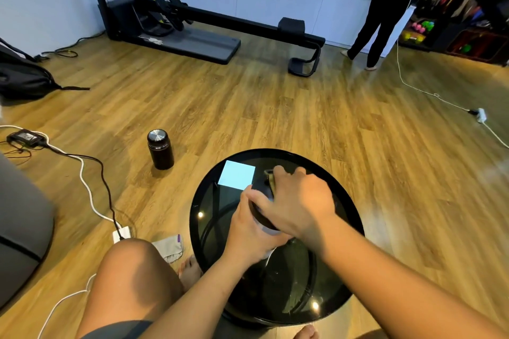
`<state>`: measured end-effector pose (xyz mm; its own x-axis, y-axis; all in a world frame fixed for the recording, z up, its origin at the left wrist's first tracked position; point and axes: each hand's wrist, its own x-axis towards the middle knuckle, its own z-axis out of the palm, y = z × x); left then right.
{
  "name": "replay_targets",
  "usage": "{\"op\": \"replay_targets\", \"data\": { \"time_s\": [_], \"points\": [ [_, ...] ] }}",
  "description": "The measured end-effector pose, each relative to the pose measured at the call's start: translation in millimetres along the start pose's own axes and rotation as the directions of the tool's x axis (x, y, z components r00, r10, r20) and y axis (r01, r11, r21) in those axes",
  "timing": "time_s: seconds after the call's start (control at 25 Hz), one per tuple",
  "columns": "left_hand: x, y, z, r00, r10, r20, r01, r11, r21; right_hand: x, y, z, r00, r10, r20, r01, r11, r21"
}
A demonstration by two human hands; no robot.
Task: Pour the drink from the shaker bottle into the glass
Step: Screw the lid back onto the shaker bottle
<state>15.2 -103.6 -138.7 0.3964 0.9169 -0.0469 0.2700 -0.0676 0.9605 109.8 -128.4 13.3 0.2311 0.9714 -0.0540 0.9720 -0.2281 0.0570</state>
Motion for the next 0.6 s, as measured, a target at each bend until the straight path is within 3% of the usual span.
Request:
{"op": "replay_targets", "data": {
  "time_s": [0.08,0.2,0.28,0.4,0.48,0.6],
  "points": [
    [1,0,-2,0.999,0.022,-0.037,-0.022,1.0,0.008,11,-1,-6,0.999,0.033,0.02,-0.034,0.999,0.002],
    [4,1,-4,1.0,0.004,0.007,-0.004,1.0,0.005,25,20,-26,0.946,-0.197,0.259,0.167,0.977,0.132],
    [5,1,-3,0.999,0.001,0.033,-0.002,0.999,0.032,17,20,-19,0.927,-0.269,0.261,0.23,0.958,0.171],
    [8,-1,-1,0.998,0.028,0.058,-0.035,0.992,0.12,3,-9,6,0.988,-0.041,0.147,0.036,0.999,0.036],
    [7,-2,-1,0.998,0.051,0.049,-0.056,0.993,0.103,9,-16,-1,0.994,0.0,0.112,0.003,1.0,-0.031],
    [5,-2,-4,1.0,0.025,-0.004,-0.025,0.999,0.025,27,17,-27,0.976,0.039,0.215,-0.053,0.997,0.06]
  ]
}}
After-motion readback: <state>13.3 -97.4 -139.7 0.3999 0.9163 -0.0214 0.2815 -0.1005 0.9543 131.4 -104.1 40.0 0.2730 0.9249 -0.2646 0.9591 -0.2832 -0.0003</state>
